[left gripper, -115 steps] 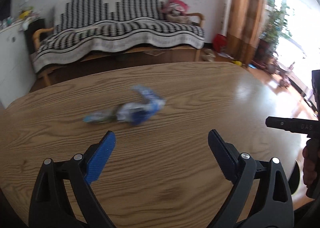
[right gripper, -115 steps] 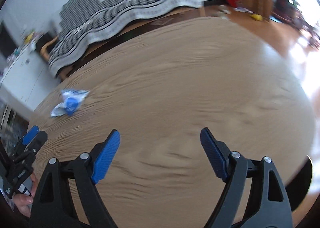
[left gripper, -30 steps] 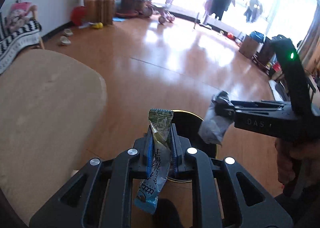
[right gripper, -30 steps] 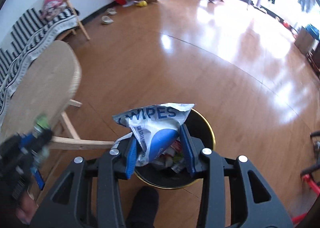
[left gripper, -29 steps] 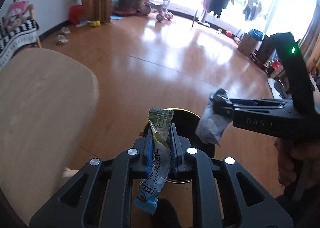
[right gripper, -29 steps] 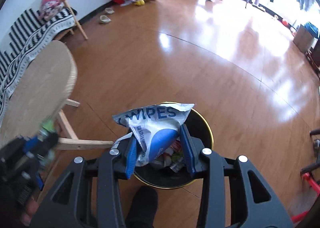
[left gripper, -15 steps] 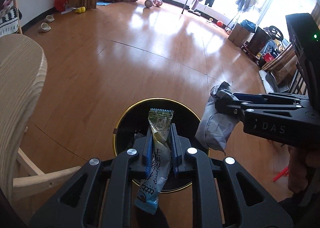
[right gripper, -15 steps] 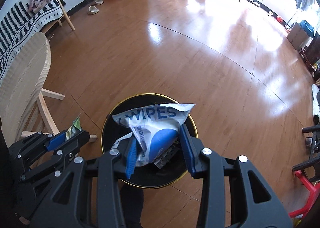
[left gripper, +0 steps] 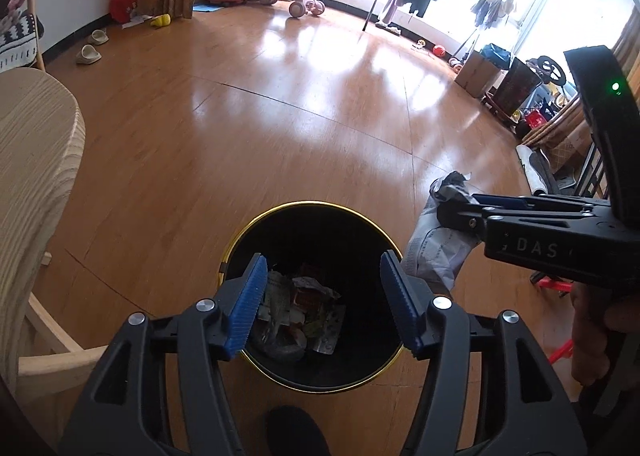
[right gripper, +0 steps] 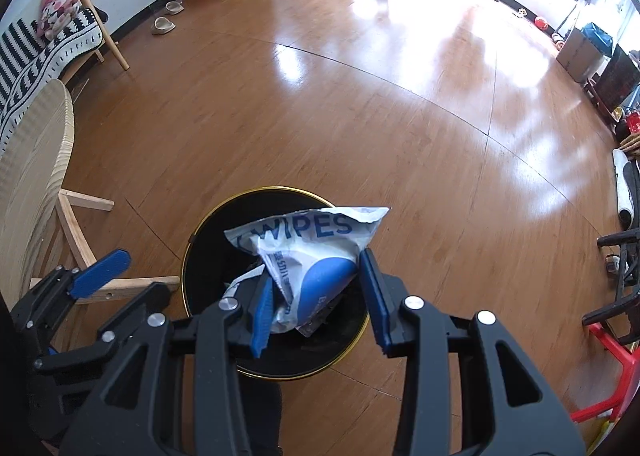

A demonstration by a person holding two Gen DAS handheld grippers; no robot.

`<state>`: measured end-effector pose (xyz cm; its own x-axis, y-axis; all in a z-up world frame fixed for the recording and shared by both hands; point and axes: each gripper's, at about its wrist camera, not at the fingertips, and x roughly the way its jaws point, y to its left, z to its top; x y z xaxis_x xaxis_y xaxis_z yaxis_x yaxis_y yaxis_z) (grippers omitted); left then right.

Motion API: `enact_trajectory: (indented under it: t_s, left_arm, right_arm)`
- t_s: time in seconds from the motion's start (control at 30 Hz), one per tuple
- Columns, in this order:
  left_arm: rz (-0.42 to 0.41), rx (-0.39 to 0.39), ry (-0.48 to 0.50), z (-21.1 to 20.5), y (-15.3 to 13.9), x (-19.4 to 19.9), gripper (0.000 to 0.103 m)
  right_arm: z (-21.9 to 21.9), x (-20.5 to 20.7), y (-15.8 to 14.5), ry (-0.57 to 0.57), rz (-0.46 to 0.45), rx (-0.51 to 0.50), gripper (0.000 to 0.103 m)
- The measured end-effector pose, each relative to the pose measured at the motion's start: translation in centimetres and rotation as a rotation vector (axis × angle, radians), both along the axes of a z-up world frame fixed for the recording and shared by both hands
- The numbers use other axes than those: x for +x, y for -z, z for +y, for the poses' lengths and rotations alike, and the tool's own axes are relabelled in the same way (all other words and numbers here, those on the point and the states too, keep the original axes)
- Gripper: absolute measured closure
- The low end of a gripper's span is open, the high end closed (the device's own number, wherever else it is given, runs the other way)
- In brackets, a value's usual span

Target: Collect trash

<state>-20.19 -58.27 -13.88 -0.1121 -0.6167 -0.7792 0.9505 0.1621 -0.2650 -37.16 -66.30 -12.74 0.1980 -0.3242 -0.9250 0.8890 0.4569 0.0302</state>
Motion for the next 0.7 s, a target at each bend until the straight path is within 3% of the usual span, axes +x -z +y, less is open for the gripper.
enact_trajectory:
  t_s: [0.23,0.33,0.5,0.7]
  left_arm:
    - [-0.02,-0.032,-0.014,1.6,-1.8,0.5,0.037]
    - [-0.032,-0.052,-0.031,2.6,-3.0,0.9,0.029]
    - [-0.075,-0.101,-0.068,5.6,-5.8,2.1,0.016]
    - [-0.148,-0.133,-0.173,11.2,-8.8,5.6,0.01]
  right_arm:
    - [0.3,0.2,-0.1,-0.004,-0.006,0.002,0.062]
    - [0.2,0.4,-0.1,-0.004,-0.011,0.003,0.061]
    - [0.7,1.1,-0.6,-0.01,-0.013,-0.016,0.035]
    - [2.5,3.9,-2.1,-0.055,-0.029,-0.045,0.032]
